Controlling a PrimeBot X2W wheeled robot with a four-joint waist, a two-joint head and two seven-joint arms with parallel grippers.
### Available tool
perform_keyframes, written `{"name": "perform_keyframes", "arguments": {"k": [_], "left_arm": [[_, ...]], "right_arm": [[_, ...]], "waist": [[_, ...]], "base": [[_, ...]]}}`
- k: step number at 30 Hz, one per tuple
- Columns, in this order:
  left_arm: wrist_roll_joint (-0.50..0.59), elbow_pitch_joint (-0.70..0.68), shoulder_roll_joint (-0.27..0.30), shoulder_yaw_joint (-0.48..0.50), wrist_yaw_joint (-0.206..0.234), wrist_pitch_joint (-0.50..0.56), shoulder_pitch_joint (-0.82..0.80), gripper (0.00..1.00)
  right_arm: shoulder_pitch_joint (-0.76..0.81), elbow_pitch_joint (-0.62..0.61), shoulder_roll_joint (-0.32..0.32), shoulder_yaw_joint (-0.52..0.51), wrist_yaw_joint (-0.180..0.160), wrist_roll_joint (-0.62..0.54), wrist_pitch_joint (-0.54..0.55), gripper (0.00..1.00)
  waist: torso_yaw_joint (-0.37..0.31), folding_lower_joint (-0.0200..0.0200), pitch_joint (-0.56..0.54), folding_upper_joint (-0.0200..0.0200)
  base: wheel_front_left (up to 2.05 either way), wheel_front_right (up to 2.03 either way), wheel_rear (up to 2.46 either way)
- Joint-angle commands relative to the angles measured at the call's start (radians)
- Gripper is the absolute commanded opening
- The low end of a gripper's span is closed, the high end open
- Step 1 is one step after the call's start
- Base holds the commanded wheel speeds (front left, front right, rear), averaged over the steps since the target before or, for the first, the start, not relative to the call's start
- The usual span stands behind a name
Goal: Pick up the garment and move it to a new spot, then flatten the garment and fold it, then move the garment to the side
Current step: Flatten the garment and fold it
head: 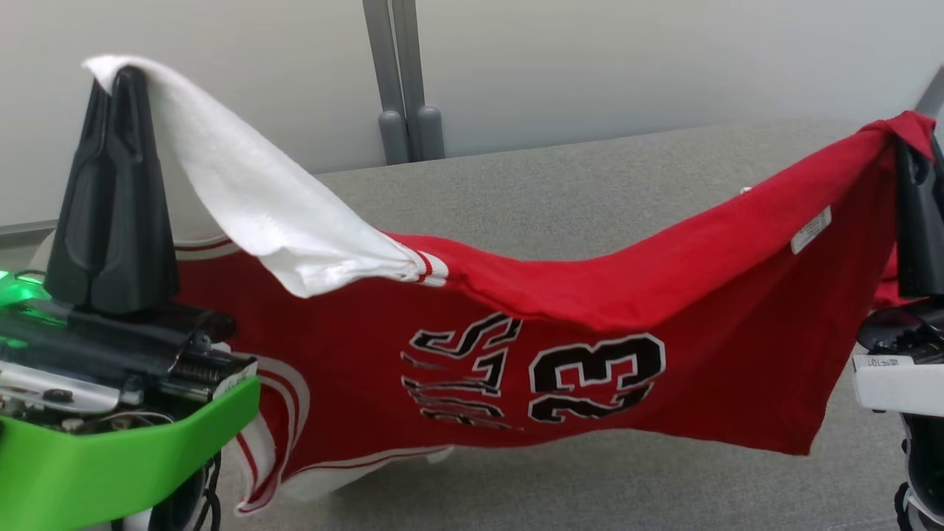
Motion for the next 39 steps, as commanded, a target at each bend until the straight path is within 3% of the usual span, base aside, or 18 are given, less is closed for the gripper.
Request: {"name": "perform_keyframes", "arguments": {"k": [1,7,11,16,19,24,28,34,39], "left_arm": [[0.002,-0.007,0.014,0.000,-0.006,0.023,-0.032,0.00],[-0.036,0.062,0.037,-0.006,-0.034,0.100,-0.152,0.00],[-0.047,0.201,0.063,-0.005,-0.074,0.132,-0.295,0.00],[-0.014,0.460,0.088,-0.022,-0.123,0.129,-0.582,0.00],[0.021,0.648,0.088,-0.023,-0.130,0.097,-0.764,0.00],[0.125,0.969,0.089,-0.049,-0.111,-0.026,-1.029,0.00],[0.198,1.137,0.076,-0.083,-0.091,-0.151,-1.192,0.00],[0.202,1.344,0.030,-0.081,-0.058,-0.249,-1.238,0.00],[0.153,1.422,0.008,-0.050,-0.074,-0.269,-1.176,0.00]], "right_arm": [[0.011,-0.024,0.003,-0.005,0.000,0.003,0.017,0.00],[-0.063,-0.016,0.005,0.015,0.000,0.013,0.059,0.00],[-0.216,0.116,-0.026,0.048,0.000,0.029,0.070,0.00],[-0.562,0.401,-0.065,0.095,0.000,0.000,0.025,0.00],[-0.783,0.609,-0.065,0.132,0.000,-0.046,-0.036,0.00],[-1.098,1.000,-0.012,0.148,0.000,-0.168,-0.204,0.00],[-1.266,1.236,0.031,0.118,0.000,-0.263,-0.326,0.00],[-1.325,1.465,0.064,0.069,0.000,-0.349,-0.394,0.00],[-1.255,1.528,0.069,0.113,0.000,-0.309,-0.398,0.00]], "waist": [[-0.010,0.0000,0.020,0.0000],[-0.010,0.0000,0.122,0.0000],[-0.011,0.0000,0.211,0.0000],[-0.008,0.0000,0.324,0.0000],[-0.013,0.0000,0.370,0.0000],[-0.032,0.0000,0.394,0.0000],[-0.046,0.0000,0.435,0.0000],[-0.031,0.0000,0.512,0.0000],[-0.008,0.0000,0.578,0.0000]], "base": [[0.00,0.00,0.00],[0.00,0.00,0.00],[0.00,0.00,0.00],[0.00,0.00,0.00],[0.00,0.00,0.00],[0.00,0.00,0.00],[0.00,0.00,0.00],[0.00,0.00,0.00],[0.00,0.00,0.00]]}}
